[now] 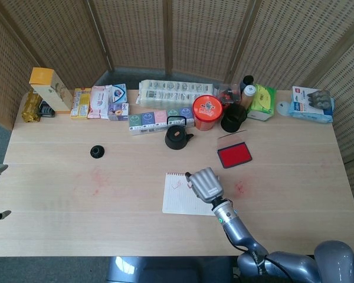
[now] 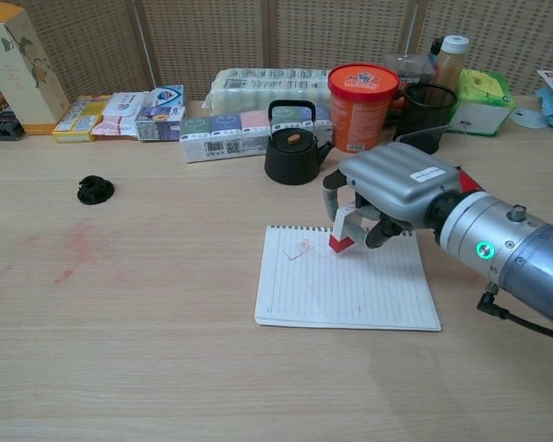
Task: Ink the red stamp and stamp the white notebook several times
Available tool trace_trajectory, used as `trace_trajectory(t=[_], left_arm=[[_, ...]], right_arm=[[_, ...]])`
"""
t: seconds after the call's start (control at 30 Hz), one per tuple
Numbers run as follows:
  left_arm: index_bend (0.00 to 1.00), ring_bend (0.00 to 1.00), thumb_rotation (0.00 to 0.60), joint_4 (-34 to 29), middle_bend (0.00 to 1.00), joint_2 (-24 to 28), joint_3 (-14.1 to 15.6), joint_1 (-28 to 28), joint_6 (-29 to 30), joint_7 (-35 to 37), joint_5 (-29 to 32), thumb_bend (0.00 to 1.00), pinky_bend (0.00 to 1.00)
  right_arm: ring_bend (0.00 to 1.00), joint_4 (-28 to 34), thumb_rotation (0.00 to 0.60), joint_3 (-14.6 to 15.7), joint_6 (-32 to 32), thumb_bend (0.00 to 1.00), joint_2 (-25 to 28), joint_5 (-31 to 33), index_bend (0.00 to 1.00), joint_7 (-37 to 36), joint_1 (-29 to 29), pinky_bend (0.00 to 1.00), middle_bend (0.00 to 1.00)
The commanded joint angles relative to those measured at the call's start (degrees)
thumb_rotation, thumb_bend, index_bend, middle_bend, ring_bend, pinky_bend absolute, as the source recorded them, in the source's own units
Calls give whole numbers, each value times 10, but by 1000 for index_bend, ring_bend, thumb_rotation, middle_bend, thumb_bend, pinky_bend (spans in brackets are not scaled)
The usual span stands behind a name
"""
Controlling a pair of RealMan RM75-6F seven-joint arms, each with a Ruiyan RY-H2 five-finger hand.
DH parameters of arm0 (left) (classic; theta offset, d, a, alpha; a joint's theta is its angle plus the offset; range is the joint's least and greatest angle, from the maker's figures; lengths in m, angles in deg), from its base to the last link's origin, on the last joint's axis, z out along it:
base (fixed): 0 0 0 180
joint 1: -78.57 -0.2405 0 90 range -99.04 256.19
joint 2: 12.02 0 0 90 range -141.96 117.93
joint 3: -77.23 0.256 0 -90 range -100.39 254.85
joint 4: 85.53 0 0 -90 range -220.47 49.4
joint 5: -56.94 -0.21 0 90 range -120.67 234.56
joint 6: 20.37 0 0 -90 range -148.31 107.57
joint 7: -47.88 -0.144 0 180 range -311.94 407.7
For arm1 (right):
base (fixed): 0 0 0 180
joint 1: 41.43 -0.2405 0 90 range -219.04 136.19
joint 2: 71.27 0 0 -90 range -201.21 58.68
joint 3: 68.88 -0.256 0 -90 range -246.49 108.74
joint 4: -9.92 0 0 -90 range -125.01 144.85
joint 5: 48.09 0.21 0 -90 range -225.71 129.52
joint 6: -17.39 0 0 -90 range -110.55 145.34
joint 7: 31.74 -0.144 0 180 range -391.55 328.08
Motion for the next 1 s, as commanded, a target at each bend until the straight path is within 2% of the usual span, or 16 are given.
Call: trace_trajectory(t=[0.03,0.73,1.0], left_arm=[[0,0,600,0,0,0,0,0,0,1,0,0,0],[0,0,600,1,0,-1,-1,1,-4,0,5,0,0],[0,0,600,0,0,-1,-1,2,-6,-3,6,0,0]], right_arm=[[1000,-2,600,0,-2,609,-2,1,652,-1,0,1000,1000],[1000,-72,600,13,-27,608,-37,5,654,-33,4,1000,1000],[1000,-80,600,13,-27,609,-40,0,655,-41,6,1000,1000]])
